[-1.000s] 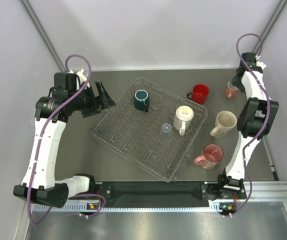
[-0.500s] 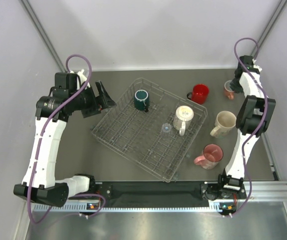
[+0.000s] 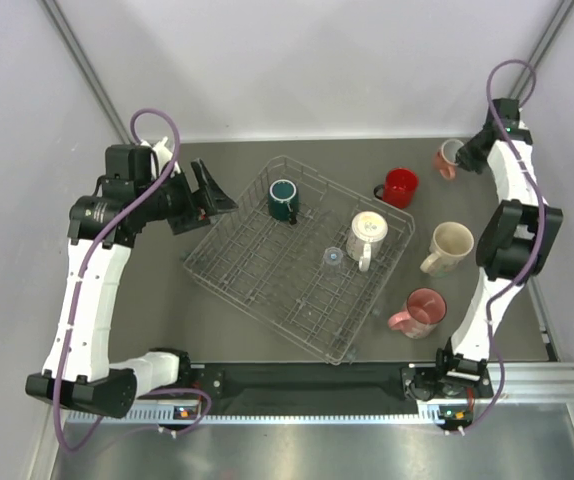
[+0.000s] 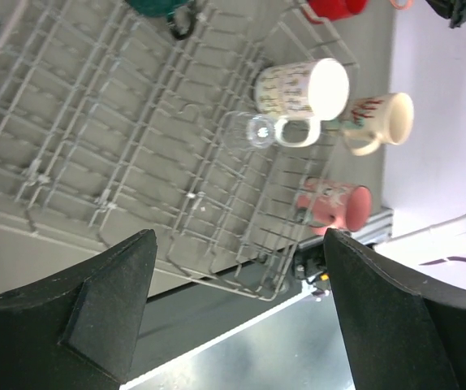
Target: Load the cups into the dish rack
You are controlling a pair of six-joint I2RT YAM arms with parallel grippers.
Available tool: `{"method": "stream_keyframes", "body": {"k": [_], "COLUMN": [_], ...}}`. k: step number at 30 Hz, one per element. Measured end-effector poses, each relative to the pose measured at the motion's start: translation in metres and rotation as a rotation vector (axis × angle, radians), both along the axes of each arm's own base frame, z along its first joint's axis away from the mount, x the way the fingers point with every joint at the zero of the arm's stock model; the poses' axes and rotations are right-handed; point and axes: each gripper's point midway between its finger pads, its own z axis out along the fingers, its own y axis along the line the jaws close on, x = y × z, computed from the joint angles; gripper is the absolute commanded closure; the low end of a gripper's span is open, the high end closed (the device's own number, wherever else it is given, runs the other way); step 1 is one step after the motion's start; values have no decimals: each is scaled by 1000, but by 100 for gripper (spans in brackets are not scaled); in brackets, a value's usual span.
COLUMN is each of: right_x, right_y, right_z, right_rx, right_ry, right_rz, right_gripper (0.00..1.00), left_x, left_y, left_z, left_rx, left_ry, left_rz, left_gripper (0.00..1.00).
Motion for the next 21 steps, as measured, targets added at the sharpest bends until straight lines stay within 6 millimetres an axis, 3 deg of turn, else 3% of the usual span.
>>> {"method": "stream_keyframes", "body": {"k": [2,5,8,10,14,18,21], "right_x": [-6,-21,-40,-59,-106,-143,-164], "right_y": [21,55,98,137,226,299,343], "right_z": [31,94,154,190,221,223,225], "right_rx": [78,182,288,382,617,855,1003], "right_ry": [-71,-229,-388,-495,-597,-580,-551], "right_rz": [15,47,119,191,360,468,509], "right_gripper": [100,100,100,100,100,100,100], "left_x": [-1,-1,0,0,3,5,4], "left_y": [-4,-13,-24,-30,-39,-45,-49], "left_z": [8,22,34,39,51,60,66], "left_rx": [-31,-96,-172,-220,-307,-379,-415], "left_ry": [-22,-67,-104,-118,-151,-188,-213], "left_rz": [-12,-36,-66,-81,-101,-110,-124], "left_gripper": [12,11,10,10,12,18,22]}}
